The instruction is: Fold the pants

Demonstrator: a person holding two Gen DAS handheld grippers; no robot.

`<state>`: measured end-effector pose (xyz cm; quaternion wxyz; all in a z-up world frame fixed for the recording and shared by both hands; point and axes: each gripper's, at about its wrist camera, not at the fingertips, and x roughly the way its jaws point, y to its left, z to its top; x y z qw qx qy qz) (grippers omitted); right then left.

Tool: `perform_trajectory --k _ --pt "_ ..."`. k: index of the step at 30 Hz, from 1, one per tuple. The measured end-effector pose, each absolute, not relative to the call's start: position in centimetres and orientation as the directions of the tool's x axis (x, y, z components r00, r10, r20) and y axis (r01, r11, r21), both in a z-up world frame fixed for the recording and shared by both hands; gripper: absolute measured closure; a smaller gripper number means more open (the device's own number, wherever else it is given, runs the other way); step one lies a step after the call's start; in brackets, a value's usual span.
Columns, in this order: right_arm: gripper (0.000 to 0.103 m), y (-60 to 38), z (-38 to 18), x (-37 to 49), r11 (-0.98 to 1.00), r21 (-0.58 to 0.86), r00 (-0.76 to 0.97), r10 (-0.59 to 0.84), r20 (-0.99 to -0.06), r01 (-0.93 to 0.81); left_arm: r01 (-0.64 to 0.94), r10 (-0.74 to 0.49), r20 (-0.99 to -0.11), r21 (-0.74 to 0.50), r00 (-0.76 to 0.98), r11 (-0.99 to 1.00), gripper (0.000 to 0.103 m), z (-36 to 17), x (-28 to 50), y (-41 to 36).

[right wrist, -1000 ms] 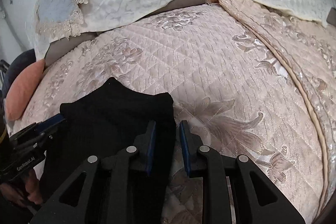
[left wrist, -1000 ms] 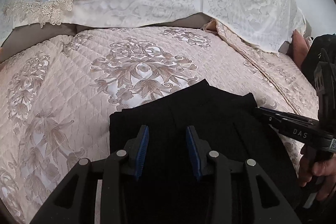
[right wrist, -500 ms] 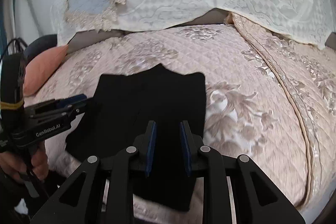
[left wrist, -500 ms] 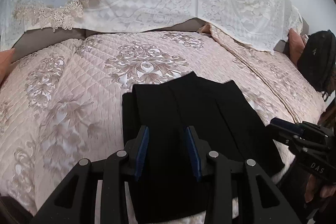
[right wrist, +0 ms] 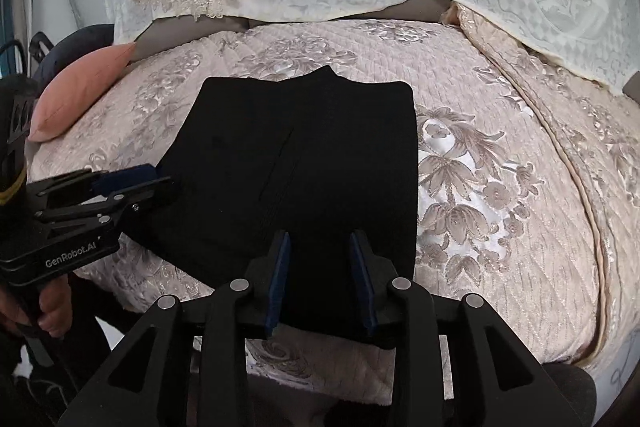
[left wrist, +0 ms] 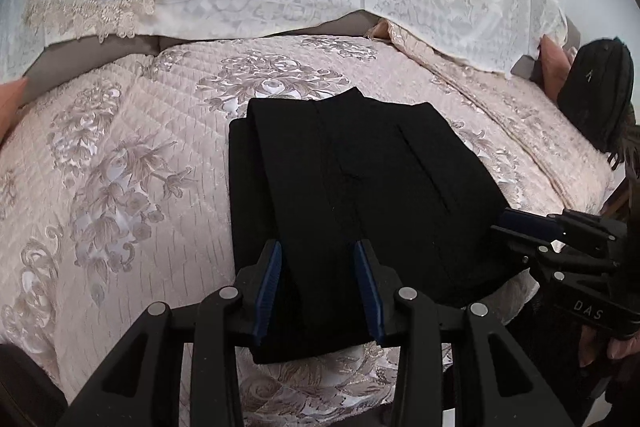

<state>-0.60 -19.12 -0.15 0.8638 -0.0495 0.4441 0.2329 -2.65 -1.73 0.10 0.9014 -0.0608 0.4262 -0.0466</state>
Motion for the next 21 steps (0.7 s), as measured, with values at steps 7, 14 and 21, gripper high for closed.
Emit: perform_trajectory --k 7,14,21 --pt "0.057 -20.6 0.5 -1.2 0.902 0.178 0.499 0.372 -0.783 -0.394 0.014 -0.140 -0.748 -0.171 0.649 0.985 0.062 0.5 -4.2 -0.1" --pt "0.056 -21.8 1.1 -1.7 0.917 0.176 0.511 0.350 -0.785 -0.358 -0.006 -0.146 -0.738 -0.199 0.659 0.980 0.060 1.2 -5.1 1.1" --pt "0.056 -21.9 0.7 -2.0 0.925 0.175 0.510 0.336 -0.792 -0.337 0.032 -0.211 -0.743 -0.248 0.636 0.968 0.060 0.9 -5.1 0.0"
